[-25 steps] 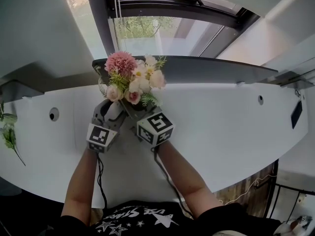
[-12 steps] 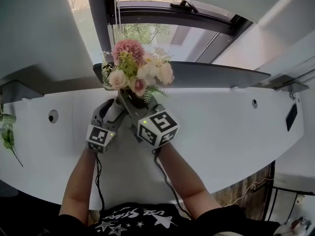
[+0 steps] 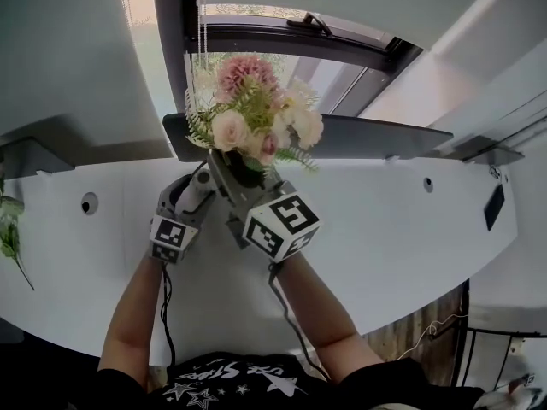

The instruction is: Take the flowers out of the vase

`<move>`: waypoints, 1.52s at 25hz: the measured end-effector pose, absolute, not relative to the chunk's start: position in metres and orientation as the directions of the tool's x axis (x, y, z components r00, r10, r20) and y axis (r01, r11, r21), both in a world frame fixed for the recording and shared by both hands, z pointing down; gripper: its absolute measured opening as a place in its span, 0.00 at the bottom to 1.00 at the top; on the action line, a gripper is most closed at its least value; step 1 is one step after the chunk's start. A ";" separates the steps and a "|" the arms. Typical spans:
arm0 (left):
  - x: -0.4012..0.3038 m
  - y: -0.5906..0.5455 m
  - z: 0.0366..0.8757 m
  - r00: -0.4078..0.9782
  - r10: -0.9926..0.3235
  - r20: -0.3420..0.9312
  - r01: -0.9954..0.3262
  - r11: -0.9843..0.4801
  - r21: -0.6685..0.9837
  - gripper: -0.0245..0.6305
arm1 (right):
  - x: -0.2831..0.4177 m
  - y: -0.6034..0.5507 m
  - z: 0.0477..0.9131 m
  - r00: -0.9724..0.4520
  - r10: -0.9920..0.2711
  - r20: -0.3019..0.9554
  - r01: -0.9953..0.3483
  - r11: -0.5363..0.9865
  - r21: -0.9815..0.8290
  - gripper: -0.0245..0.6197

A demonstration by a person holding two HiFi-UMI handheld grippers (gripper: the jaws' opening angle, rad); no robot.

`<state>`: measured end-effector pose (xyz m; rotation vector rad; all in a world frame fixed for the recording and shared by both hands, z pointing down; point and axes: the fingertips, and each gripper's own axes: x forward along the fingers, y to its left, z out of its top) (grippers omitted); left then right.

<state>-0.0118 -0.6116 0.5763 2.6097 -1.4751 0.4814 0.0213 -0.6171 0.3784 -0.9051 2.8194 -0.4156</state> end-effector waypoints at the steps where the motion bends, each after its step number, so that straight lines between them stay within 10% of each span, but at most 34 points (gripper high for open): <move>1: -0.012 -0.610 0.576 0.480 -0.814 0.326 -0.848 -0.525 -0.063 0.43 | 0.023 -0.616 0.375 -0.803 -0.592 -0.064 -0.549 0.778 -0.305 0.13; 38: -0.096 -0.354 0.484 0.492 -0.857 0.157 -0.869 -0.494 0.025 0.43 | 0.006 -0.381 0.401 -0.744 -0.649 0.160 -0.665 0.695 -0.273 0.12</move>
